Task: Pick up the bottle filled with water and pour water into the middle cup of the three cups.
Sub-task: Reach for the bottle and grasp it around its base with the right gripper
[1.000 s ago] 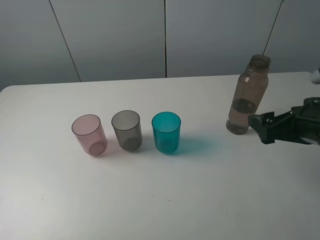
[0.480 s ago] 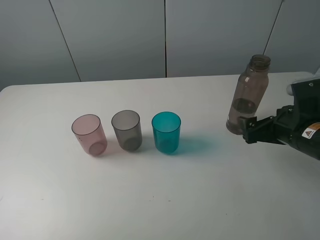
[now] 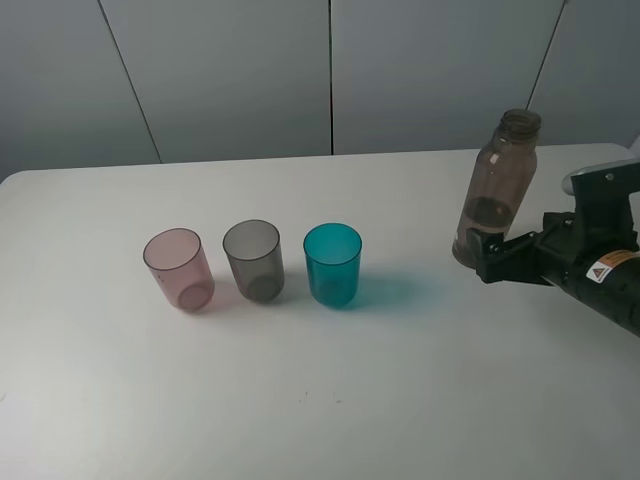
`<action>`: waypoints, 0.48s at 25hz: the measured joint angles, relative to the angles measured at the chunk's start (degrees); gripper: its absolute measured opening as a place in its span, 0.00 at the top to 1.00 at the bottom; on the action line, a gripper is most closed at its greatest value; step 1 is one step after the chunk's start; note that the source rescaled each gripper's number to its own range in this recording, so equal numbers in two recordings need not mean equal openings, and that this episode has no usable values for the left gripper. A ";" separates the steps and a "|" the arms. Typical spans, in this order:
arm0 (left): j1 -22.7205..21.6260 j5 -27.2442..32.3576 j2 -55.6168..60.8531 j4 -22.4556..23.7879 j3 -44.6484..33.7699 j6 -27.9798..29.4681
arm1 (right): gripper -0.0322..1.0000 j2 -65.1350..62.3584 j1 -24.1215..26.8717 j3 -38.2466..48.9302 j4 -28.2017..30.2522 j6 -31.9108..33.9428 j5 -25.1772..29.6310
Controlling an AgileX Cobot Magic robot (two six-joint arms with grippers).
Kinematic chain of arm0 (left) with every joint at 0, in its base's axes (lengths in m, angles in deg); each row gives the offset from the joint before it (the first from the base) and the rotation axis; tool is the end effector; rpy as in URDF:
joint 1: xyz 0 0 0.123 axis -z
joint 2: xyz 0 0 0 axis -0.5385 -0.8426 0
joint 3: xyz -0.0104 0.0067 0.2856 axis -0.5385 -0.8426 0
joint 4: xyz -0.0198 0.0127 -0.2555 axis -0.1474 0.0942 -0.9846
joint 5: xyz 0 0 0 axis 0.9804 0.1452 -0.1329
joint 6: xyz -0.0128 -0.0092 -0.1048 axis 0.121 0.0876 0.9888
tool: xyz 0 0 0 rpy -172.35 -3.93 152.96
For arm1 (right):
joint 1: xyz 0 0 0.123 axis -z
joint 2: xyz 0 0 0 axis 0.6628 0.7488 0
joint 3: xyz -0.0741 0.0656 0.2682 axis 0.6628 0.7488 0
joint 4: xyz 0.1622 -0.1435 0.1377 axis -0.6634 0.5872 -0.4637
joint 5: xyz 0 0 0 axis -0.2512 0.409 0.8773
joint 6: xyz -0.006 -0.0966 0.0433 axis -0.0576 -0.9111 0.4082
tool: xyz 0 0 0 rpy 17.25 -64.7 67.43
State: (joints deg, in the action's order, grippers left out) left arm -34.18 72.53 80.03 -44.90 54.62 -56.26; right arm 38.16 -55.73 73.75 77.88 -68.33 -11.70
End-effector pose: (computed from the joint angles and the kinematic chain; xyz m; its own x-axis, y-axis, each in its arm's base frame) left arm 0.0085 0.0078 0.2745 -0.4640 0.0542 -0.8842 -0.0586 0.9941 0.0918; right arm 0.2245 0.0503 0.0963 -0.4237 -0.1112 -0.8990 -0.1938 0.9806 -0.0300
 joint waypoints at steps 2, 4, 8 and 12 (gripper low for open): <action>0.00 0.00 0.00 0.00 0.00 0.00 | 0.00 0.84 0.00 -1.17 0.00 0.00 -0.26; 0.00 0.00 0.00 0.00 0.00 0.00 | 0.00 2.07 0.00 -2.57 0.00 0.11 -0.65; 0.00 0.00 0.00 0.00 0.00 0.00 | 0.00 4.62 0.00 -4.83 0.00 0.20 -1.05; 0.00 0.00 0.00 0.00 0.00 0.00 | 0.00 7.47 0.00 -6.42 0.00 0.20 -2.43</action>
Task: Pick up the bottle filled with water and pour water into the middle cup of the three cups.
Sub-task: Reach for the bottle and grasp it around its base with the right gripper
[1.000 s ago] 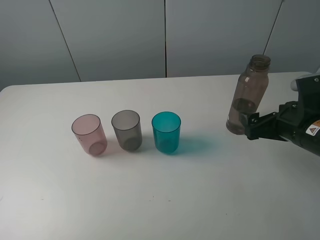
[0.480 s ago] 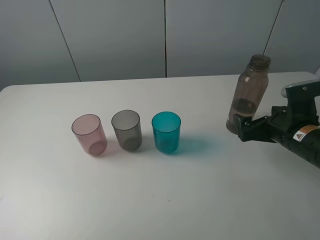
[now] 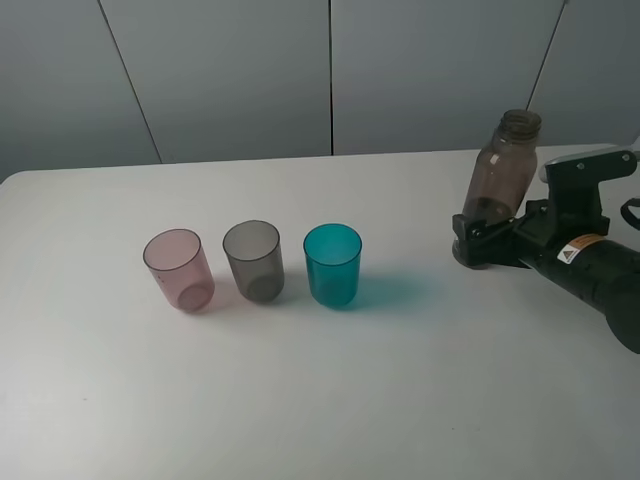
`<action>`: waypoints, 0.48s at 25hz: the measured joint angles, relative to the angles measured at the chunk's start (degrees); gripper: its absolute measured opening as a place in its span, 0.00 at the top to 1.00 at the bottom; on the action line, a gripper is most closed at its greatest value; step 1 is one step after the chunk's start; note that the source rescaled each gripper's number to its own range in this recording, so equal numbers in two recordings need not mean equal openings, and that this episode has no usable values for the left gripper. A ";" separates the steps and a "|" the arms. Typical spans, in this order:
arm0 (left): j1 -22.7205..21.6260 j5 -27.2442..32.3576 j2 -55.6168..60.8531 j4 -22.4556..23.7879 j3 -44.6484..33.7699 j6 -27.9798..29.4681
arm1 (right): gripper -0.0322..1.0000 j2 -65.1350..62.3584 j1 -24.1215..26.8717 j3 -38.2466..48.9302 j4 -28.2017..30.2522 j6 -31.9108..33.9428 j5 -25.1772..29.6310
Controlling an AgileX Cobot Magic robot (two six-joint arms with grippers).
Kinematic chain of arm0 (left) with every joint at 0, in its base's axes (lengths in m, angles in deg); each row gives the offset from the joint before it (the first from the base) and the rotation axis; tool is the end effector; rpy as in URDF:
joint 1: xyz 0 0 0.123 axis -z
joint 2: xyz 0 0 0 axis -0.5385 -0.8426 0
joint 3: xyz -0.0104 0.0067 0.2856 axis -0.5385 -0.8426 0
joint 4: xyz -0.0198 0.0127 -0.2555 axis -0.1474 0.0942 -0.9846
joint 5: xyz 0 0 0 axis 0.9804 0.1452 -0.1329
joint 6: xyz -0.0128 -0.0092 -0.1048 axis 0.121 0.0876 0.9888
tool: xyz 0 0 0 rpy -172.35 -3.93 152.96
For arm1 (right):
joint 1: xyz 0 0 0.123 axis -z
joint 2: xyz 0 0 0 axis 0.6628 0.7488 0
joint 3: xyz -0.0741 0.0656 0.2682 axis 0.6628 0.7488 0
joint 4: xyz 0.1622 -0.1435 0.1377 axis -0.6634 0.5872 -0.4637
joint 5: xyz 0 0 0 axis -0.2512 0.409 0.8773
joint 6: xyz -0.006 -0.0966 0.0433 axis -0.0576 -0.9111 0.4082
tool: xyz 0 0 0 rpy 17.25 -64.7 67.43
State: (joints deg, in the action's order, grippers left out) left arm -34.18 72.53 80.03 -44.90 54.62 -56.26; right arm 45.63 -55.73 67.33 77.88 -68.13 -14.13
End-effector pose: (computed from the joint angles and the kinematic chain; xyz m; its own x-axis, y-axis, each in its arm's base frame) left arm 0.0085 0.0078 0.2745 -0.4640 0.0542 -0.8842 -0.0586 0.9941 0.0918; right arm 0.2546 0.0578 0.0840 -0.4027 -0.1050 -0.9093 -0.1913 0.9811 -0.0285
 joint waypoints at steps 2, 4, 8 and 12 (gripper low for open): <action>0.00 0.00 0.00 0.00 0.00 0.00 | 0.00 1.58 0.00 -0.80 -0.12 0.00 -1.60; 0.00 0.00 0.00 0.00 0.00 0.00 | 0.00 3.19 0.00 -1.27 -0.64 0.03 -3.44; 0.00 0.00 0.00 0.00 0.00 0.00 | 0.00 6.30 0.00 -1.90 -1.48 0.37 -7.31; 0.00 0.00 0.00 0.00 0.00 0.00 | 0.00 8.74 0.00 -1.90 -1.48 1.46 -7.79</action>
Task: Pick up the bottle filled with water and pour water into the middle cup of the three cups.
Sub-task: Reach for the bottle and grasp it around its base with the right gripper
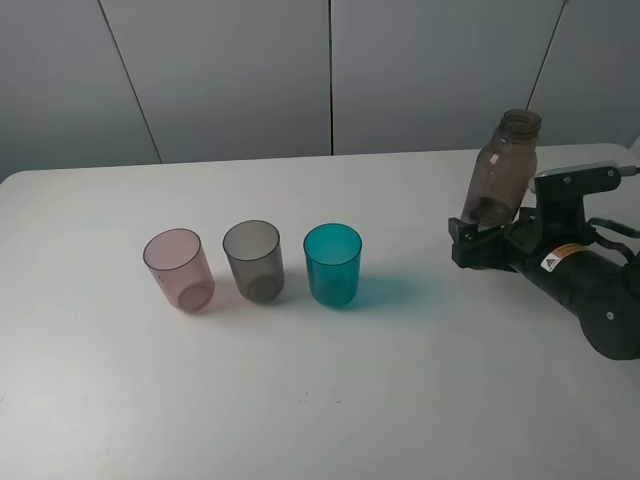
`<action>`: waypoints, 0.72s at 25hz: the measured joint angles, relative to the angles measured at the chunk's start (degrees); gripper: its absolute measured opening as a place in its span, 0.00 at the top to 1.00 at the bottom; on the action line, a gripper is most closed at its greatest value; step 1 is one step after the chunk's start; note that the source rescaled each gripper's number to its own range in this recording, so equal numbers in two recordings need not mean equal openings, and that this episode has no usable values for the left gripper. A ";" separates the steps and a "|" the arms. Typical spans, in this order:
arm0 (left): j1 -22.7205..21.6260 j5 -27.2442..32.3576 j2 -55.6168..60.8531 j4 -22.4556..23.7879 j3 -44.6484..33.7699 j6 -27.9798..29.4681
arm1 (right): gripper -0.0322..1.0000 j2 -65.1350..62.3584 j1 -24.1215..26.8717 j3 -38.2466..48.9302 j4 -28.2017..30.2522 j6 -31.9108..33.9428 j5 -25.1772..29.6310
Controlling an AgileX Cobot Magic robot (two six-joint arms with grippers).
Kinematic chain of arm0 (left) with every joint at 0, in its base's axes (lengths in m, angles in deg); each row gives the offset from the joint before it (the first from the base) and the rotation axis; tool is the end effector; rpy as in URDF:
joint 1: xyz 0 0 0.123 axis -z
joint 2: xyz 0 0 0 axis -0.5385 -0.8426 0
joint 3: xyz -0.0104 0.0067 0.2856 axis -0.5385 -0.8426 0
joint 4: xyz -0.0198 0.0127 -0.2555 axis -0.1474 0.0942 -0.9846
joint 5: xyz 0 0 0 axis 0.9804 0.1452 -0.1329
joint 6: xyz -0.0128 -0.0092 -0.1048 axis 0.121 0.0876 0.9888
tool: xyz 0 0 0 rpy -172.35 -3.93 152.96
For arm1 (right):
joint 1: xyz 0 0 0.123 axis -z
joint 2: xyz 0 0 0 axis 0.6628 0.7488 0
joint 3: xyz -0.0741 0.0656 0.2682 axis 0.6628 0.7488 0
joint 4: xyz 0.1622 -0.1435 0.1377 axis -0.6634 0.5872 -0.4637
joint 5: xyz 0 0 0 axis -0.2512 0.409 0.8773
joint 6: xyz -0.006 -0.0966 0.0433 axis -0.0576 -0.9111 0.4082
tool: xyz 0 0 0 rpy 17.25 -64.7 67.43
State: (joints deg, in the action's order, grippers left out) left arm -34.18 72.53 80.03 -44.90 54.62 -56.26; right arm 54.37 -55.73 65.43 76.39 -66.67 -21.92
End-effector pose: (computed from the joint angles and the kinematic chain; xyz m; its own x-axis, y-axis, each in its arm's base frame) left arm 0.0085 0.0078 0.2745 -0.4640 0.0542 -0.8842 -0.0586 0.9941 0.0918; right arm 0.2630 0.0568 0.0608 -0.3928 -0.0755 -0.9165 -0.1550 0.9878 -0.0149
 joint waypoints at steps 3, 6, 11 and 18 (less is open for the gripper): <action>0.00 0.00 0.00 0.00 0.00 -0.12 | 0.00 0.24 0.00 -0.78 -0.21 0.15 0.00; 0.00 0.00 0.00 0.00 0.00 -0.12 | 0.00 0.24 0.00 -2.32 -0.21 0.70 -0.12; 0.00 0.00 0.00 0.00 0.00 -0.24 | 0.00 0.24 0.00 -4.26 -1.31 0.70 -0.46; 0.00 0.00 0.00 0.00 0.00 -0.24 | 0.00 0.24 0.00 -4.39 -2.67 1.54 -0.50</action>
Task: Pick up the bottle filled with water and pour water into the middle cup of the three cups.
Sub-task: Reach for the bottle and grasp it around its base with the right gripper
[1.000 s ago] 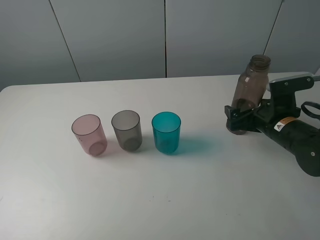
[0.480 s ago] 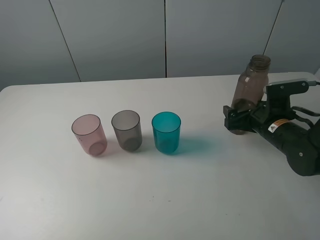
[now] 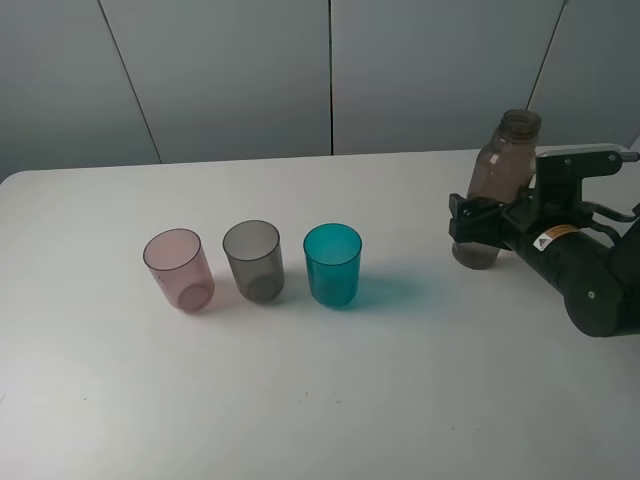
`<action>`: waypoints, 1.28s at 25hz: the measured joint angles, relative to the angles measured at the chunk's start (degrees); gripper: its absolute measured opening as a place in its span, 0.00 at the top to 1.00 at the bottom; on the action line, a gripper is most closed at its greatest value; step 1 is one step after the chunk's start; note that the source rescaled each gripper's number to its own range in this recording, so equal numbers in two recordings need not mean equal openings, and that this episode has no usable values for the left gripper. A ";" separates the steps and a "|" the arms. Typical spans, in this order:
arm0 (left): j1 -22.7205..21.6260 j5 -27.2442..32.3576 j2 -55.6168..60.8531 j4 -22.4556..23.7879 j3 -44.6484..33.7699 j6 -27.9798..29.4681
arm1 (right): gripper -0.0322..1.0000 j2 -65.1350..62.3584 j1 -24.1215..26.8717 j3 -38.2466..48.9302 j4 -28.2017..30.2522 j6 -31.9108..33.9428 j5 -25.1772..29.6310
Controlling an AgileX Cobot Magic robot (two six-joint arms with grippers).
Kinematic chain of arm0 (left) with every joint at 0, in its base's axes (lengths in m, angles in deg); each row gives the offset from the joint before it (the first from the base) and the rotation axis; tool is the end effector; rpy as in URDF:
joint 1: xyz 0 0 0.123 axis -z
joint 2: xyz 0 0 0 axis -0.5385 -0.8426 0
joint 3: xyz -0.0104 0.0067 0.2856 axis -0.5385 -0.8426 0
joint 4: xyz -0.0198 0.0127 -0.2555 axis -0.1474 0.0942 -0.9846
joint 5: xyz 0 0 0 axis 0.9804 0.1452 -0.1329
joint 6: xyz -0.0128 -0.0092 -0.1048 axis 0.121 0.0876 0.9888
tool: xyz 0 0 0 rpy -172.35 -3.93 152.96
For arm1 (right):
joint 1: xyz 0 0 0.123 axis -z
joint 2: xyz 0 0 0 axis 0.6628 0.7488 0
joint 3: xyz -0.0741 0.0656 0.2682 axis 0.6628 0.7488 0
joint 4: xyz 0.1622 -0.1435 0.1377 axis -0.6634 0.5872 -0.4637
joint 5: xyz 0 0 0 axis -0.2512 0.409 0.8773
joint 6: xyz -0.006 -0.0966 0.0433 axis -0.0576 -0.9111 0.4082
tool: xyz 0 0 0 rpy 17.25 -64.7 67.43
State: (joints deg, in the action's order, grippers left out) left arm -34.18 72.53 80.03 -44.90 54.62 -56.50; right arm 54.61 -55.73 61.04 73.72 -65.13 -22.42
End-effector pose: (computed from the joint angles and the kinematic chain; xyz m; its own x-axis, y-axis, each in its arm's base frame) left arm 0.0085 0.0078 0.2745 -0.4643 0.0584 -0.8838 -0.0567 0.9938 0.0955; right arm 0.2855 0.0577 0.0696 -0.3248 -0.0145 -0.9457 -0.0992 0.9949 0.0188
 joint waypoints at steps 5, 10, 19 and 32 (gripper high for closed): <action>0.00 0.00 0.00 0.00 0.00 0.00 | 0.00 0.00 0.00 0.00 0.13 0.84 0.00; 0.00 0.00 0.00 0.00 0.00 0.00 | 0.00 0.00 0.00 0.00 1.43 1.12 0.00; 0.00 0.00 0.00 0.00 0.00 0.00 | 0.00 1.65 0.00 -1.13 2.60 1.12 -0.27; 0.00 0.00 0.00 0.00 0.00 0.00 | 0.00 1.93 0.00 -1.70 2.70 1.25 -0.27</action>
State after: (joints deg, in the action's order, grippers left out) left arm -34.18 72.53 80.03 -44.90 54.62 -56.50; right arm 56.53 -55.73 59.34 76.42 -63.88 -22.69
